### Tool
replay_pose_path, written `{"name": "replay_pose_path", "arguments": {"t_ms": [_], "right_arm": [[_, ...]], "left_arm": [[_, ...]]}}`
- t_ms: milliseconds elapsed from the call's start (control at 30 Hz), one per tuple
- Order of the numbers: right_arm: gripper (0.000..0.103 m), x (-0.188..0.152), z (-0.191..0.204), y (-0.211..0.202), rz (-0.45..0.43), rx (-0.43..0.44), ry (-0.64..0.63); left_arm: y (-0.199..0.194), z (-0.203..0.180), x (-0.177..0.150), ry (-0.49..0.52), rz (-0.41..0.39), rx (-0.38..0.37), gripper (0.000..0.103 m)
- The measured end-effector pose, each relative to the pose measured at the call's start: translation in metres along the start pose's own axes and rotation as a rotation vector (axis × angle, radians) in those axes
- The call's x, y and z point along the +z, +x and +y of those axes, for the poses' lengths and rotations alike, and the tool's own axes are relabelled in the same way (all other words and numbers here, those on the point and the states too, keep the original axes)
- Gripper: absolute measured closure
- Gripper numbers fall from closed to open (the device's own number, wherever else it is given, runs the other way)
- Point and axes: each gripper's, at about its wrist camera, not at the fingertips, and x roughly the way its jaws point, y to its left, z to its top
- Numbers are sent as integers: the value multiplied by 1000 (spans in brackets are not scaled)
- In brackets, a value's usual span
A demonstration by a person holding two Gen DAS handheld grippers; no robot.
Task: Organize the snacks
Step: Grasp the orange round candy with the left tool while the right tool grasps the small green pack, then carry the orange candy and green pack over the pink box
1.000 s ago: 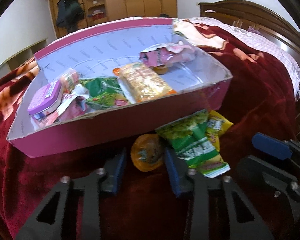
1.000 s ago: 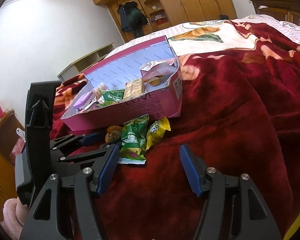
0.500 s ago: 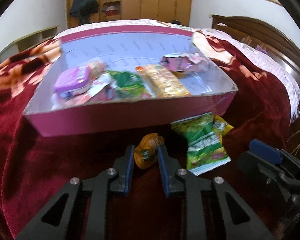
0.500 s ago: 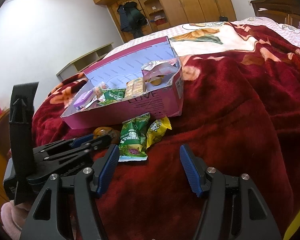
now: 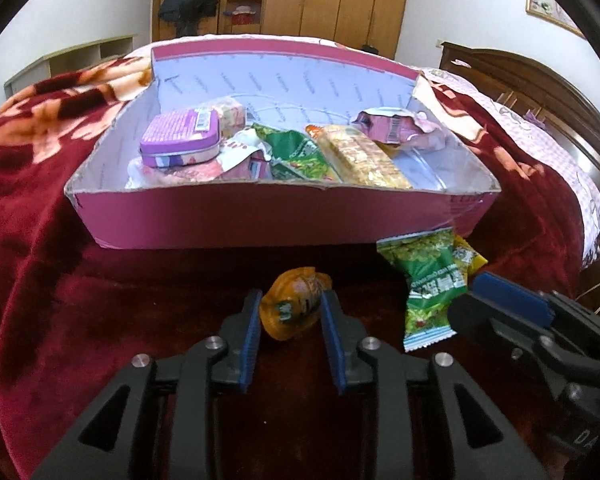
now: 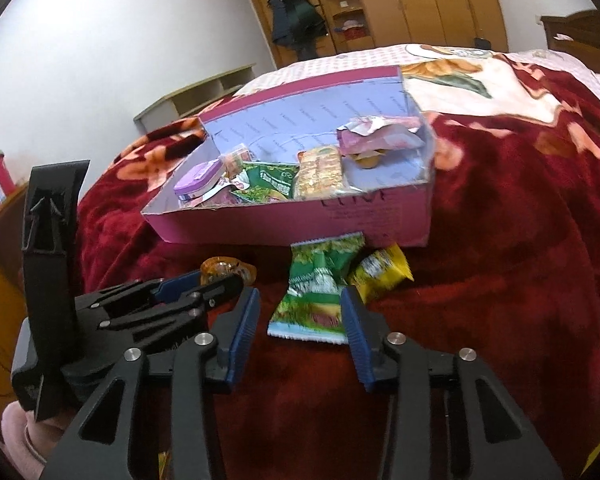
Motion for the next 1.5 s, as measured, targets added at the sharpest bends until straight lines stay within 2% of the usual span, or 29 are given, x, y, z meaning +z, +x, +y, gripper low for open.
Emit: {"name": "replay_pose_path", "arguments": {"t_ms": [133, 300, 500, 700, 833, 1033, 1200, 1500], "right_arm": [[59, 4, 3, 14, 19, -40, -24], [59, -2, -5, 30, 73, -40, 9], [59, -6, -9, 34, 73, -28, 27], [63, -9, -9, 32, 59, -37, 24], [67, -10, -10, 27, 31, -20, 35], [69, -13, -6, 18, -8, 11, 23], [69, -16, 1, 4, -56, 16, -3], [69, -22, -10, -12, -81, 27, 66]], "left_arm": [[4, 2, 2, -11, 11, -9, 70], [9, 0, 3, -7, 20, -9, 69], [9, 0, 1, -6, 15, -5, 69], [7, -1, 0, 1, 5, 7, 69], [-3, -1, -1, 0, -29, -2, 75], [-11, -1, -2, -9, -37, -8, 81], [-18, 1, -2, -17, -50, -10, 81], [-35, -3, -1, -14, -83, -13, 81]]}}
